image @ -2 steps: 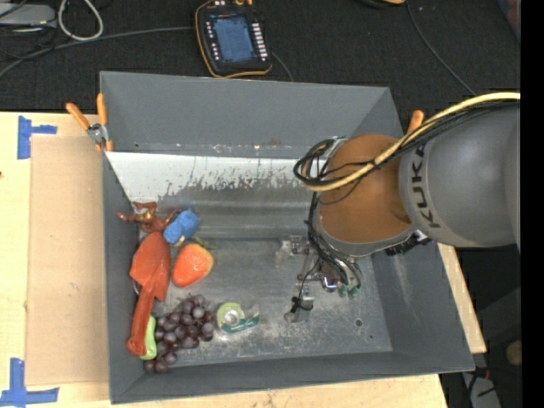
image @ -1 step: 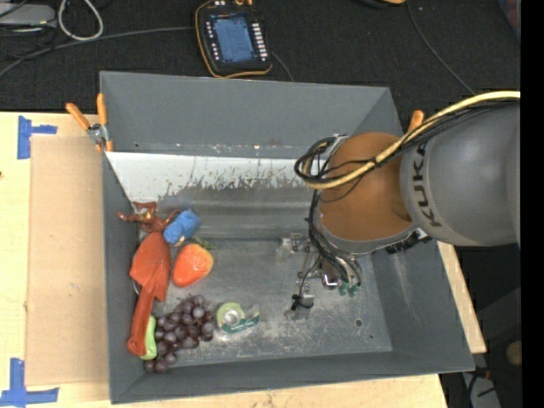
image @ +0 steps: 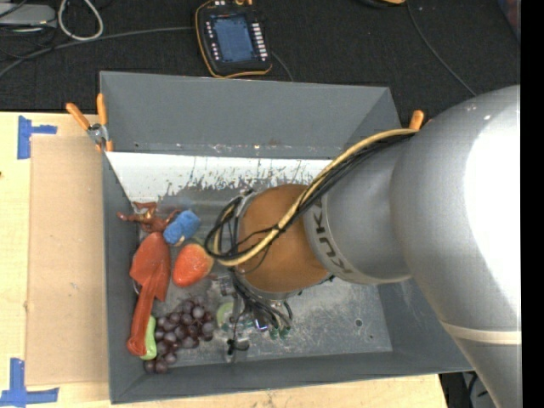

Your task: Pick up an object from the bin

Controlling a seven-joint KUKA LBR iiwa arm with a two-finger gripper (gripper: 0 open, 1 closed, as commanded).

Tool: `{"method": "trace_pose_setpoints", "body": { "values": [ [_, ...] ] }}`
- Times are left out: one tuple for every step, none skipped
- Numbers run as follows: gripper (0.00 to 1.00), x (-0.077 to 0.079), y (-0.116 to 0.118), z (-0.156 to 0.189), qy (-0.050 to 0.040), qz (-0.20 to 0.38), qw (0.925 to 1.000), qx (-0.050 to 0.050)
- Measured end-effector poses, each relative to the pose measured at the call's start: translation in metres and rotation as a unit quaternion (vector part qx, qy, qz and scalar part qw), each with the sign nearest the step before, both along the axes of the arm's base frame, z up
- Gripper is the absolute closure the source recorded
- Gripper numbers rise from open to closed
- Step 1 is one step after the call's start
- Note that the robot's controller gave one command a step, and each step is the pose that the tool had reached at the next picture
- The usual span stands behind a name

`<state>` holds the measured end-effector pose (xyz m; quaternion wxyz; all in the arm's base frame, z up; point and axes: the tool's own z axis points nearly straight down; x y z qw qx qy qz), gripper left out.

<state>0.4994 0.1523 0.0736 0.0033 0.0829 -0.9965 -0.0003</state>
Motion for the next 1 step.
{"method": "trace_pose_setpoints", "body": {
  "values": [
    [0.00, 0.0437, -0.0139, 0.0591, -0.0047, -0.034, 0.9994, 0.000]
  ]
}}
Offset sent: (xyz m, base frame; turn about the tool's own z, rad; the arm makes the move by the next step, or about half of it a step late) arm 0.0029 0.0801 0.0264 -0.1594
